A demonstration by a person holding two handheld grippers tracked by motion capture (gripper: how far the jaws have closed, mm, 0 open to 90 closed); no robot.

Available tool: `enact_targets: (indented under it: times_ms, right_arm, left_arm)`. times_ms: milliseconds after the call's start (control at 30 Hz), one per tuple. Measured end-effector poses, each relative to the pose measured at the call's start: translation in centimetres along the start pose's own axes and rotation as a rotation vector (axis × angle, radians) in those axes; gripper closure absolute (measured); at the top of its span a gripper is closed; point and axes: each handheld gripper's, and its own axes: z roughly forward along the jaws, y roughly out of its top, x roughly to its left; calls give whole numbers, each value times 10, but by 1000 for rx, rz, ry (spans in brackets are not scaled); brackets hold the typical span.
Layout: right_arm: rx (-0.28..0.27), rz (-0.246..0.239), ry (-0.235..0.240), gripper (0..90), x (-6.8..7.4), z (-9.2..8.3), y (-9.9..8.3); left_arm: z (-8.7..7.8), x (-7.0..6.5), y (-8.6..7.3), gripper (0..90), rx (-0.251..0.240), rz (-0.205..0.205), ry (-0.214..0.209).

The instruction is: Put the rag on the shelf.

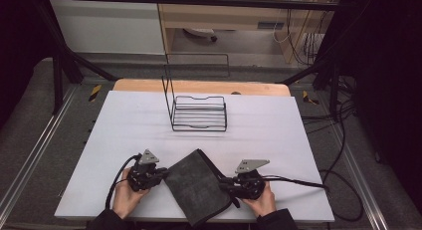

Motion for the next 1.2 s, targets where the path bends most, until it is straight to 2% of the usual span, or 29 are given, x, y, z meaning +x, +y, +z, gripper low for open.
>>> enact_targets:
  times_ms: [100,200,267,333,367,433,467,500,533,633,667,733,767,833,867,933,967,1000,1033,1100,1133,1200]
  right_arm:
    - [-7,19,-1,859,1,-2,0]
    - [-9,36,-1,877,0,-3,2]
    - [-17,30,-5,879,-1,-4,3]
    - [-41,36,-23,883,-2,-8,7]
    - [-41,36,-23,883,-2,-8,7]
    - [-42,33,-62,883,-6,-9,10]
    - [-42,33,-62,883,-6,-9,10]
    - [-35,28,-77,883,-8,-8,10]
    - [-3,30,-85,879,-11,-4,10]
    - [21,37,-75,833,-12,0,9]
    - [11,23,-92,696,-12,0,10]
    - [3,21,-85,682,-13,-2,11]
    - [-63,12,-72,587,-15,-4,17]
    - [-81,17,-67,571,-17,-5,21]
    - [-102,0,-88,512,-20,-1,31]
    - [-103,3,-86,505,-25,11,41]
    - [-103,3,-86,505,-25,11,41]
    - [-84,15,-76,499,-29,27,50]
    - [-84,15,-76,499,-29,27,50]
    - [-55,9,-84,500,-31,45,57]
    - [-21,9,-100,504,-34,60,62]
    - [-2,14,-94,507,-37,69,65]
  left_arm:
    - [0,1,0,816,-4,-15,-4]
    - [-1,1,0,825,-9,-21,-7]
    - [-2,1,1,827,-13,-23,-10]
    - [-4,1,1,830,-26,-32,-11]
    - [-4,2,1,830,-35,-38,-16]
    - [-4,2,1,828,-38,-39,-18]
    - [-4,2,1,828,-37,-40,-18]
    - [-3,2,0,826,-33,-40,-19]
    - [-2,2,0,816,-30,-38,-18]
    - [-2,4,-2,799,-31,-39,-18]
    - [-2,4,-2,777,-31,-40,-22]
    - [-2,5,-2,771,-30,-45,-24]
    - [-2,5,-2,754,-31,-43,-23]
    - [-1,6,-2,748,-24,-43,-26]
    - [-1,6,-2,732,-23,-41,-25]
    - [-1,6,-2,714,-21,-41,-20]
    - [-1,6,-2,714,-21,-39,-16]
    - [-1,6,-2,709,-20,-38,-16]
    - [-1,6,-2,709,-18,-39,-17]
    - [-1,6,-3,709,-15,-41,-13]
    - [0,6,-3,711,-13,-42,-12]
    - [0,6,-3,728,-9,-53,-20]
